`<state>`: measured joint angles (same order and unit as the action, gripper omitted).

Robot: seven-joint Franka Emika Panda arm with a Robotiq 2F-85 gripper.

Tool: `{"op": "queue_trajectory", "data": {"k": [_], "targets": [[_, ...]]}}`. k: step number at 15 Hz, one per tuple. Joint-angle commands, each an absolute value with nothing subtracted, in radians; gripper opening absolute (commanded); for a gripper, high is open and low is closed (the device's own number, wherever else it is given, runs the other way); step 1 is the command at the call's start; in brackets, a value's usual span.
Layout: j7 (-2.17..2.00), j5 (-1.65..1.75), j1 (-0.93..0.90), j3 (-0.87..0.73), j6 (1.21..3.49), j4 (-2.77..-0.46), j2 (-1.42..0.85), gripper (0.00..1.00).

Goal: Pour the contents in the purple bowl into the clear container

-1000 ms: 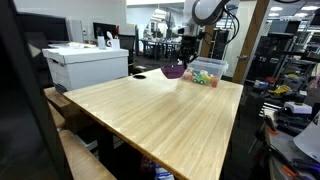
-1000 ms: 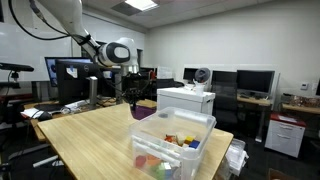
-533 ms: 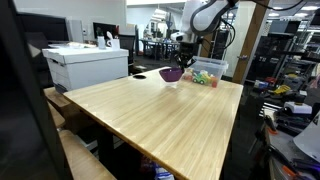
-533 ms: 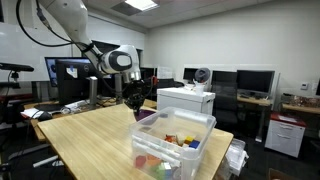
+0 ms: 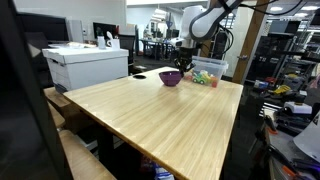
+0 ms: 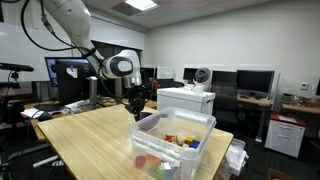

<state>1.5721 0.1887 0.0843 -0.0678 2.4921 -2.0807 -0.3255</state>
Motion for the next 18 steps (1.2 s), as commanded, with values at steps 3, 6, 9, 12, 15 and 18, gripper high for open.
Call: {"op": "queue_trajectory", "data": {"k": [3,6,9,12,15,18], "targets": [[1.598,0.189,0.107,-0.037,2.418,-2.12,-0.211,0.48],[1.613,0.173,0.106,-0.033,2.365,-2.125,-0.13,0.62],[1.578,0.17,0.088,-0.049,2.305,-2.093,-0.092,0.93],[1.571,0.185,0.085,-0.049,2.302,-2.088,-0.082,1.0],[1.568,0.17,0.085,-0.049,2.278,-2.05,-0.039,1.0],[1.567,0.166,0.085,-0.053,2.264,-1.998,-0.017,1.0]]}}
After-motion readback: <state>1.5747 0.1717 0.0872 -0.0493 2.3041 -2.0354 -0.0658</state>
